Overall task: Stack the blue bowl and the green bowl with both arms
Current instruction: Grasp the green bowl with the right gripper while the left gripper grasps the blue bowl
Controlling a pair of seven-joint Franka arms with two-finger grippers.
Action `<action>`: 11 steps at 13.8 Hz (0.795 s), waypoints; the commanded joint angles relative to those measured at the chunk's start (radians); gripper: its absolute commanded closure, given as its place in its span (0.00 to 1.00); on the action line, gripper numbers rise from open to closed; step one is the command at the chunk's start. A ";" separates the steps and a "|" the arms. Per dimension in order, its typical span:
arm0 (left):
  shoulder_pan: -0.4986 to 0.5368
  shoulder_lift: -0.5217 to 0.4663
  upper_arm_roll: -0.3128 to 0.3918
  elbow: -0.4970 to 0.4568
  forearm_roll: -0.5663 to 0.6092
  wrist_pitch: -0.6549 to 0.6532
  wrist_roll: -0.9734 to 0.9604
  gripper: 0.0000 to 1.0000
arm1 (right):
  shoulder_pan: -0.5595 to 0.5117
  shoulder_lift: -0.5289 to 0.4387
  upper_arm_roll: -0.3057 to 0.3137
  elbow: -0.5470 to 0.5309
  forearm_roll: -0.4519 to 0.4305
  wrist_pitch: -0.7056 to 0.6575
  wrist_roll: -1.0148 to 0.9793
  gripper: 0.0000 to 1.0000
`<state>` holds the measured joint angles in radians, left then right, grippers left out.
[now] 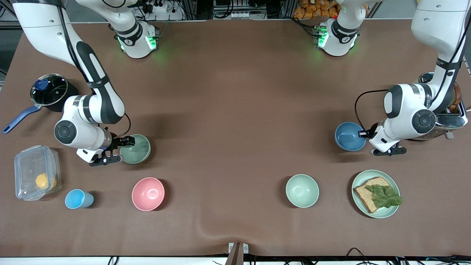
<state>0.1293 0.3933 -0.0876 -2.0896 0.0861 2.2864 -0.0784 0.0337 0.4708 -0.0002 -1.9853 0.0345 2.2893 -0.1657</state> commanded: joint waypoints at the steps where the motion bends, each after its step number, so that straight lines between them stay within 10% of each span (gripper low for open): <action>1: 0.004 0.001 -0.001 0.006 0.012 0.002 0.023 1.00 | -0.008 0.008 0.006 0.008 0.015 0.010 0.003 0.95; 11: 0.001 -0.047 -0.038 0.124 0.014 -0.149 0.042 1.00 | 0.061 -0.073 0.009 0.010 0.015 -0.045 0.008 1.00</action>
<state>0.1278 0.3650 -0.1060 -2.0095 0.0872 2.2076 -0.0574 0.0490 0.4618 0.0080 -1.9695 0.0386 2.2864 -0.1682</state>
